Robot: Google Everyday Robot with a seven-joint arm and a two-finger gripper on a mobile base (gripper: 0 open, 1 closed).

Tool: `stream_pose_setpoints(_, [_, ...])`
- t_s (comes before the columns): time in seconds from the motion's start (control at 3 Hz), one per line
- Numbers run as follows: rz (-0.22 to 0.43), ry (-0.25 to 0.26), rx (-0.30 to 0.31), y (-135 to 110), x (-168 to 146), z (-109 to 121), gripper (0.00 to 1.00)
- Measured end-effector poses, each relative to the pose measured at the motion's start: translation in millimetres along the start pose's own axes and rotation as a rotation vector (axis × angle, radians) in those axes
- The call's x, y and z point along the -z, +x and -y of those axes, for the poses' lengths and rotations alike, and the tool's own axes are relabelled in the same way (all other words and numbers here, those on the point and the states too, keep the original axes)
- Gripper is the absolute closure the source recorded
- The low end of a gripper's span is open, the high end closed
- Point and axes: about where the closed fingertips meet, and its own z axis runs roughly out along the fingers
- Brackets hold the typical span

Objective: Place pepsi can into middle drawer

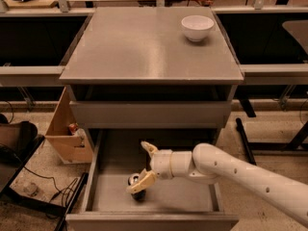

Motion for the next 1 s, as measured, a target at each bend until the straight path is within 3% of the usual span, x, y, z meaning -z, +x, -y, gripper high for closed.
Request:
stream_pose_setpoints(0.33, [-0.074,-0.077,-0.007,-57,26,-26,0.00])
stream_pose_setpoints(0.67, [-0.176,-0.079,0.005,-111,50,-41,0.00])
stream_pose_setpoints(1.0, [-0.347,-0.027,0.095,-195,85,-46,0.00])
